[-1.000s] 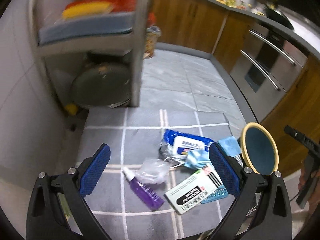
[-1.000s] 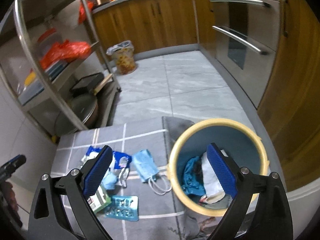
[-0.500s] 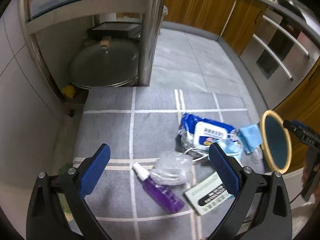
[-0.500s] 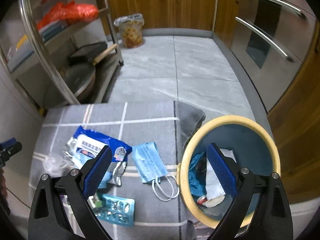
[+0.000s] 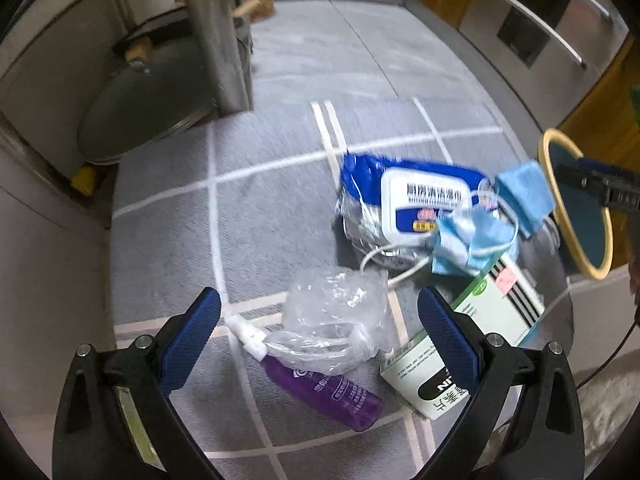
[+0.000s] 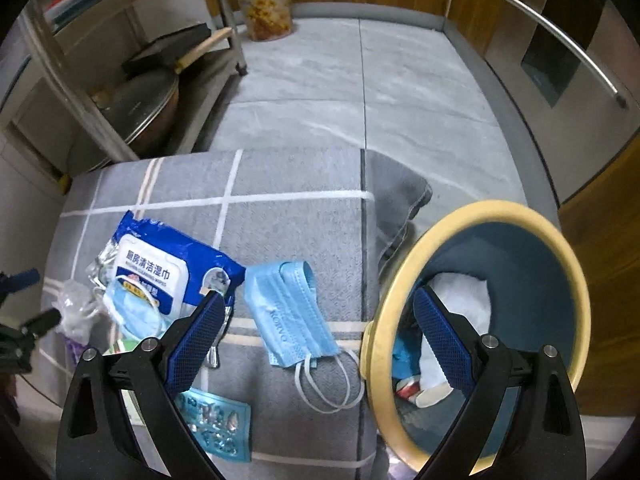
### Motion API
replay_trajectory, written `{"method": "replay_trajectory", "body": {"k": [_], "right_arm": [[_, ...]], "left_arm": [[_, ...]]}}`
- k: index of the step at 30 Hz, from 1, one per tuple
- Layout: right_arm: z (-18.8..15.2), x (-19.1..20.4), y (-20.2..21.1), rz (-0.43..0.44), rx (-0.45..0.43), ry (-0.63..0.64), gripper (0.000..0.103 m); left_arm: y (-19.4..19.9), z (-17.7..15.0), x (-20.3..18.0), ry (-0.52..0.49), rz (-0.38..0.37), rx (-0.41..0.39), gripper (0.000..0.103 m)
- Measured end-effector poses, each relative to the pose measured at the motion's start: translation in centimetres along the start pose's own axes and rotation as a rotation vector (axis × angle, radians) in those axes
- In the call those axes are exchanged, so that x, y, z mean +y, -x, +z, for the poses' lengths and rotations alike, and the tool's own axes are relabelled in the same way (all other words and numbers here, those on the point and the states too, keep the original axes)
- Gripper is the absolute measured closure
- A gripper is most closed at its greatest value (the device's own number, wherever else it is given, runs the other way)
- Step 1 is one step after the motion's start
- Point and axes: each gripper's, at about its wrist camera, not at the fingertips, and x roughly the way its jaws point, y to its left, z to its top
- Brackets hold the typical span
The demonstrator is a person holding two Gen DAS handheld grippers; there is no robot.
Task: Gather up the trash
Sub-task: 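Grasp the clear plastic bag with the left tool while the right tool grasps a blue face mask, then carry the plastic bag and blue mask over the yellow-rimmed bin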
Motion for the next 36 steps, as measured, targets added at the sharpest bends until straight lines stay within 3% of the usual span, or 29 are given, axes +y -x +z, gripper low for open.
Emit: {"method": "replay_trajectory", "body": {"k": [12,15,17,23,29,36], "right_arm": [[-0.1,0.9,-3.4,0.024,0.130,0.041,0.012],[-0.2,1.6,-4.0,0.018,0.151,0.081,0.023],[-0.3,2.0,-4.5,0.016,0.174,0.104,0.036],[-0.5,2.6,-4.9,0.021,0.203,0.123,0.075],[0.2,1.8,-2.4,0.039,0.101,0.078,0.088],[0.6,1.3,0.5,0.061,0.005,0.035,0.089]], "left_arm": [[-2.8,0.2,0.6,0.000,-0.008,0.115,0.017],[-3.2,0.2,0.3,-0.013,-0.018,0.131,0.023],[-3.6,0.2,0.1,-0.021,-0.025,0.142,0.035],[-3.8,0.4,-0.3,-0.033,-0.040,0.158,0.051],[-2.3,0.9,-0.3,-0.006,-0.025,0.090,0.057],[1.2,1.0,-0.1,0.027,0.005,-0.055,0.058]]}}
